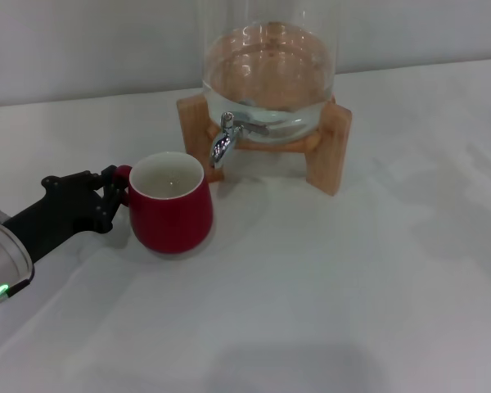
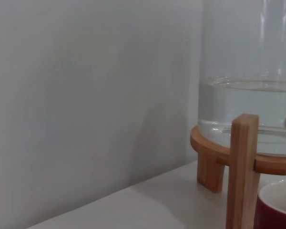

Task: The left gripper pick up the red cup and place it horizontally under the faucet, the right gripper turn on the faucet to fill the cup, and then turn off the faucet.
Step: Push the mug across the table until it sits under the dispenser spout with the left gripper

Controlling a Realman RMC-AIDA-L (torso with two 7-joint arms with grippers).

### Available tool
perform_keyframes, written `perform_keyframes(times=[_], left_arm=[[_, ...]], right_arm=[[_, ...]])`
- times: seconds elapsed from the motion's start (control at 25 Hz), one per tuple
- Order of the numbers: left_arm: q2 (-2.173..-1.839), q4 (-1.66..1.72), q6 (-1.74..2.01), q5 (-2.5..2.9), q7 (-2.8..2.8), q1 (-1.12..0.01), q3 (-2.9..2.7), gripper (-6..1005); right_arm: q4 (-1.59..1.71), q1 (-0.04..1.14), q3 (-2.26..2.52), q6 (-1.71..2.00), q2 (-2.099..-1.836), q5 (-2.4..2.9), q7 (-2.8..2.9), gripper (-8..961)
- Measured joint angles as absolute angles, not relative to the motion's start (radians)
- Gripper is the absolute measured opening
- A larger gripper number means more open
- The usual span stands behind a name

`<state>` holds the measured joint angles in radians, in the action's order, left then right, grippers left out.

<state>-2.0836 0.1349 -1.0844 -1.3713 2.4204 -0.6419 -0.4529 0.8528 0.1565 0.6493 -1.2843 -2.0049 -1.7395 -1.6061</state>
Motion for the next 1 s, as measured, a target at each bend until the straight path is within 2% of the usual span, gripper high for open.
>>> perform_keyframes(times=[1.0], left_arm=[[-2.085, 0.124, -1.034, -1.252, 2.34, -0.729, -0.465, 127]], right_arm=[[0.843, 0.159, 0.649, -1.283, -2.005, -1.741, -1.606, 766]])
